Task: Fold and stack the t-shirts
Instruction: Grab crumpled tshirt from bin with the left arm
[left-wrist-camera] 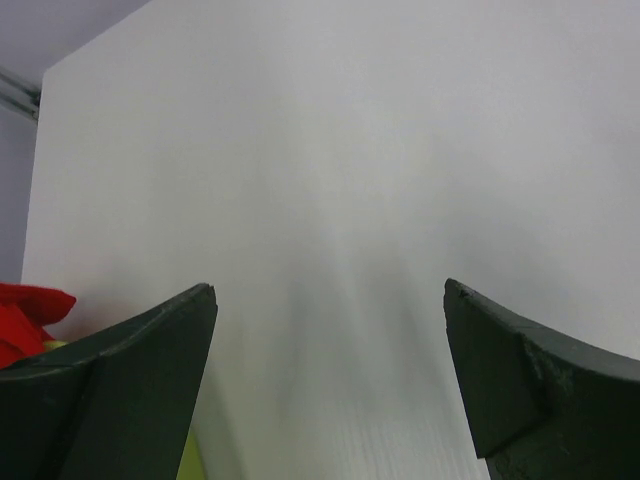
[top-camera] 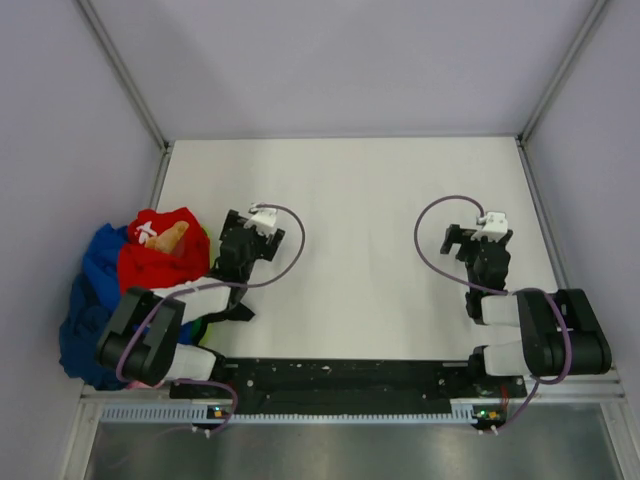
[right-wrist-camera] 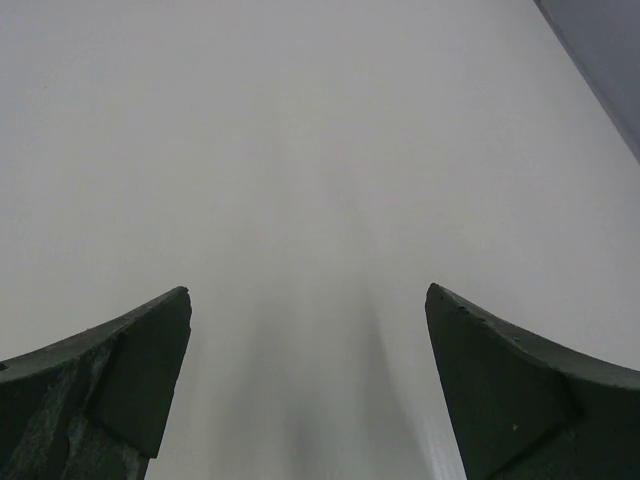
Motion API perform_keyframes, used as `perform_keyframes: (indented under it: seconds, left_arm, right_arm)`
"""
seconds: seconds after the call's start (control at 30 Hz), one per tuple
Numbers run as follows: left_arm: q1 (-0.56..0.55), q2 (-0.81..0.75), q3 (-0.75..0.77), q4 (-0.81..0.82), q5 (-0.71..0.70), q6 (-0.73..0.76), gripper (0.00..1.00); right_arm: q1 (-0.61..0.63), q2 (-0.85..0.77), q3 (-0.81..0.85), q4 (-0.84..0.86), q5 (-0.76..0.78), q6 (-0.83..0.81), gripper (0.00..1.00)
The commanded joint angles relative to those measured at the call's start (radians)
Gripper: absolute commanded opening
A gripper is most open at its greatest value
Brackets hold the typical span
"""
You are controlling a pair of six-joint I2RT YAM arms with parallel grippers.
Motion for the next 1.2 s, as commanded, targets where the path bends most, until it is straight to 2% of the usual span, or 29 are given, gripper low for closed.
perform_keyframes:
  seconds: [0.0,0.07,0.2,0.23,0.3,0.37,0.47,0.57,0.7,0.8,0.97,1.17]
  left_arm:
    - [0.0,-0.044,0.16,-0.18,0.095,0.135,0.99]
    - [0.0,-0.084,0.336,-0.489,0.129,0.211,0.99]
    - [0.022,-0.071,0.789,-1.088,0.034,0.208,0.99]
    - [0.048,-0.062,0.891,-1.227,0.051,0.194,0.99]
    - [0.136,-0.06,0.999,-1.389,0.137,0.177,0.99]
    - [0.244,-0.072,1.029,-1.475,0.188,0.177,0.98]
    - [0.386,-0.109,0.977,-1.529,0.111,0.217,0.95]
    - [0.525,-0.16,0.859,-1.52,0.109,0.287,0.94]
    - [0.693,-0.166,0.84,-1.61,0.238,0.321,0.9]
    - [0.736,-0.172,0.845,-1.738,0.382,0.34,0.86]
    - [0.754,-0.207,0.741,-1.741,0.421,0.378,0.86]
    - [0.759,-0.183,0.757,-1.861,0.451,0.407,0.6]
  right_arm:
    - [-0.004,-0.005,0.023,0.044,-0.008,-0.007,0.99]
    - [-0.005,-0.048,0.049,-0.039,0.024,0.005,0.99]
    - [-0.005,-0.224,0.214,-0.427,-0.028,0.013,0.99]
    - [-0.005,-0.26,0.259,-0.491,-0.077,0.023,0.99]
    - [-0.001,-0.313,0.325,-0.563,-0.228,0.034,0.99]
    - [0.021,-0.355,0.382,-0.617,-0.359,0.045,0.99]
    - [0.089,-0.375,0.468,-0.708,-0.496,0.025,0.99]
    - [0.195,-0.361,0.55,-0.815,-0.531,-0.012,0.99]
    - [0.318,-0.341,0.635,-0.938,-0.545,-0.114,0.99]
    - [0.39,-0.334,0.672,-1.001,-0.536,-0.188,0.99]
    - [0.435,-0.326,0.692,-1.041,-0.521,-0.223,0.99]
    - [0.449,-0.321,0.699,-1.044,-0.499,-0.236,0.99]
